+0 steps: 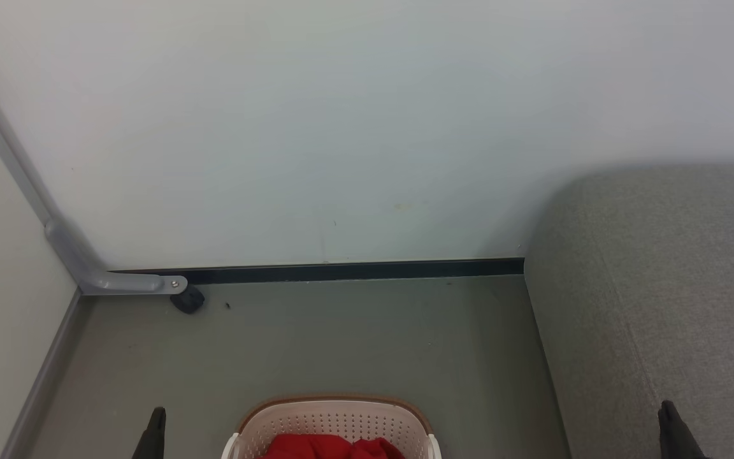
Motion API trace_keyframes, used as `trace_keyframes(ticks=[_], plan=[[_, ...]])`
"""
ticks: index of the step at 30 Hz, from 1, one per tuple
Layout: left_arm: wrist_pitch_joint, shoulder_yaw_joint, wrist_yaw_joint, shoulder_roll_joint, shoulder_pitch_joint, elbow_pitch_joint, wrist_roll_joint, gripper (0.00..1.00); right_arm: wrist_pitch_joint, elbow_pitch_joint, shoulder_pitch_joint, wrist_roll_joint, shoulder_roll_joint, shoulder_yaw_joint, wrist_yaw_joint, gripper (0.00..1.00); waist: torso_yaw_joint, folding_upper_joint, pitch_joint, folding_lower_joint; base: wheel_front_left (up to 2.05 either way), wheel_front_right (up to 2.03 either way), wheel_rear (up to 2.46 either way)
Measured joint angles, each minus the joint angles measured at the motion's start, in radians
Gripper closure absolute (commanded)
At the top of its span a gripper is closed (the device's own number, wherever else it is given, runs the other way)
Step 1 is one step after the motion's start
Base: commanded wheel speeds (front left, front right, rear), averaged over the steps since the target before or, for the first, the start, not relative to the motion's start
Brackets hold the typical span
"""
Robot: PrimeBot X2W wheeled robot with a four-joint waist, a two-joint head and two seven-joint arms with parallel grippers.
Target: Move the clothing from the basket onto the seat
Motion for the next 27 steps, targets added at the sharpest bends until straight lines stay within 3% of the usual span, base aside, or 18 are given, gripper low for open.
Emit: trace_keyframes(ticks=[27], plan=[[-0.089,-0.075,0.001,0.002,0.012,-0.014,0.037,0.00,-0.064,-0.021,0.019,-0.085,-0.007,0.020,0.000,0.00,-0.004,0.0000,0.003,0.0000,0.00,0.00,0.00]])
